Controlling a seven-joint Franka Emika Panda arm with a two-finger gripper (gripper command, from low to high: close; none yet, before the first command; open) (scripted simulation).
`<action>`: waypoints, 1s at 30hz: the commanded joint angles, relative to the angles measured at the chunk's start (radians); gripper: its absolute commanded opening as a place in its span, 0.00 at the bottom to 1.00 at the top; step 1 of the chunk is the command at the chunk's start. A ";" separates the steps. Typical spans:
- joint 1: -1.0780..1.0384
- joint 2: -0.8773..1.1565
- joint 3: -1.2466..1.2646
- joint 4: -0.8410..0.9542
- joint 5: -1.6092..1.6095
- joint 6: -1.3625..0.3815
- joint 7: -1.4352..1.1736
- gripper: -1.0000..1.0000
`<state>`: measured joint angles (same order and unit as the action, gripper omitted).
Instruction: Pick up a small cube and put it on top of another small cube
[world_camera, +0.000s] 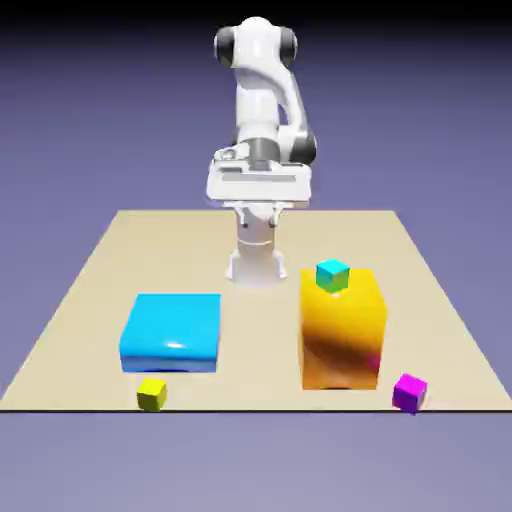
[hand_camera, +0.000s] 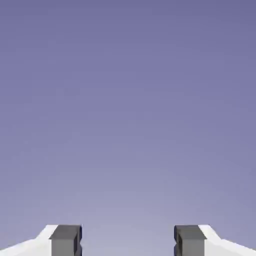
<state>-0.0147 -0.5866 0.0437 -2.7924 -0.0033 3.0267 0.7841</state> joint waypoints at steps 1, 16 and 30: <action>-0.022 -0.014 0.036 0.015 -0.003 -0.009 0.036 0.50; -0.354 -0.220 0.580 0.234 -0.043 -0.137 0.572 0.50; -0.664 -0.413 1.087 0.438 -0.081 -0.257 1.073 0.50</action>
<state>-0.6781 -0.9999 1.1309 -2.3540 -0.0841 2.7699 1.8566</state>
